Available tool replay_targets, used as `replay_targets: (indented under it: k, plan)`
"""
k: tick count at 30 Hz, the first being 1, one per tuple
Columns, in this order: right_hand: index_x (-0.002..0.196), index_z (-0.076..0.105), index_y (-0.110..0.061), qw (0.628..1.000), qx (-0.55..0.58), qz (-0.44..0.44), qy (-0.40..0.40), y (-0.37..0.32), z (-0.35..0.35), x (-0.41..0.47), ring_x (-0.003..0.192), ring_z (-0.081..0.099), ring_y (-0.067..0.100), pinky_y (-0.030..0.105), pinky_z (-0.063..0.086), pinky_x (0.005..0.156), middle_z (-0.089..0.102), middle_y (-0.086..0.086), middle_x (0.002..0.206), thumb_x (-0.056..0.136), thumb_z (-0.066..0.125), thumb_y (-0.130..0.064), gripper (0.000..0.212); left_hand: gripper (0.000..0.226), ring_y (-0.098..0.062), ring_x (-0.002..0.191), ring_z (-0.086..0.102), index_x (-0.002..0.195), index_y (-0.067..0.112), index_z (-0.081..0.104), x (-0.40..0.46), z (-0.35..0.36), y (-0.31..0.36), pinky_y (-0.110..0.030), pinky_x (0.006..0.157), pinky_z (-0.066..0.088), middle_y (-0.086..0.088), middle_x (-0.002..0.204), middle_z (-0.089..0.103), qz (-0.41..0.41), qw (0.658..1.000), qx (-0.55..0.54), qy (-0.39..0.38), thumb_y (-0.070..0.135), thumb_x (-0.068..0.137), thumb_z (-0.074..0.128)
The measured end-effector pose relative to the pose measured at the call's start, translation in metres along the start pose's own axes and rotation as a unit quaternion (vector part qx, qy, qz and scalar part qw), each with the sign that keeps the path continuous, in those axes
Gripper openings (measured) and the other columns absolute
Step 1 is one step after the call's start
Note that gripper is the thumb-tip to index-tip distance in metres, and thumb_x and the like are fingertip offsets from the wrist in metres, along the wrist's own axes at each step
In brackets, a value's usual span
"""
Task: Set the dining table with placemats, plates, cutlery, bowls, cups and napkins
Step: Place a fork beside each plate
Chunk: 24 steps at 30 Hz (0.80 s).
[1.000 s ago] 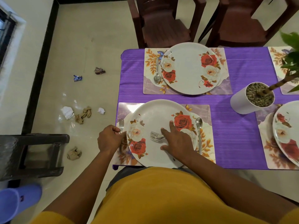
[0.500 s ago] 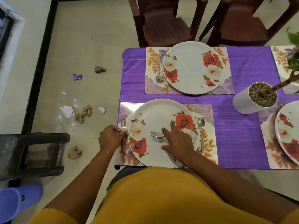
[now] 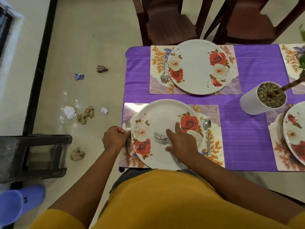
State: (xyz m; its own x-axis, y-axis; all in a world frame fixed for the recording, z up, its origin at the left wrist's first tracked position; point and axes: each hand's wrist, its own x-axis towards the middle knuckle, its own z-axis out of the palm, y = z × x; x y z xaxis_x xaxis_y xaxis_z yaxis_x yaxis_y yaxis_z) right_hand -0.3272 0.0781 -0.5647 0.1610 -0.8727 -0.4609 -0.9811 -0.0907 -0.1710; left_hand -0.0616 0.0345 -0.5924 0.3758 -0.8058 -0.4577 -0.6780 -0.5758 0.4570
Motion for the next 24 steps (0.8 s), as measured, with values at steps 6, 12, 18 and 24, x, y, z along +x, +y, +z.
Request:
replay_targets:
  k: [6,12,18,24]
  plan:
    - [0.145,0.042,-0.026,1.000,0.006,0.008,0.002,-0.0024,0.0024,-0.0022,0.097,0.071,0.030,0.025,0.040,0.064,0.019,0.021,0.168,0.090,0.072,-0.052,0.068,0.030,-0.020,0.073,0.073,0.078,0.025,0.072,0.0023,-0.0004,-0.0028,-0.034,0.075,0.056,0.006,0.078,0.075,-0.009,1.000,-0.007,-0.004,0.052,0.082,0.083]
    - [0.144,0.041,-0.025,1.000,0.012,0.011,0.002,-0.0027,0.0042,-0.0012,0.100,0.071,0.033,0.027,0.043,0.064,0.017,0.023,0.168,0.090,0.072,-0.050,0.068,0.030,-0.021,0.069,0.074,0.075,0.024,0.071,0.0021,-0.0006,-0.0014,-0.035,0.074,0.059,0.004,0.075,0.075,-0.009,1.000,-0.009,-0.005,0.052,0.082,0.082]
    - [0.145,0.040,-0.023,1.000,0.016,0.017,0.004,-0.0061,0.0075,-0.0025,0.096,0.072,0.035,0.032,0.052,0.068,0.017,0.024,0.168,0.091,0.073,-0.047,0.068,0.033,-0.021,0.071,0.074,0.074,0.024,0.071,0.0013,-0.0013,0.0009,-0.037,0.077,0.060,0.006,0.075,0.075,-0.018,1.000,-0.018,-0.002,0.054,0.080,0.084]
    - [0.151,0.037,-0.023,1.000,0.005,0.023,0.007,-0.0074,0.0060,-0.0051,0.098,0.071,0.035,0.031,0.042,0.065,0.016,0.024,0.168,0.094,0.070,-0.048,0.070,0.036,-0.023,0.070,0.073,0.073,0.022,0.071,0.0009,-0.0010,0.0037,-0.038,0.075,0.060,0.003,0.074,0.074,-0.024,1.000,-0.018,0.002,0.055,0.081,0.082]
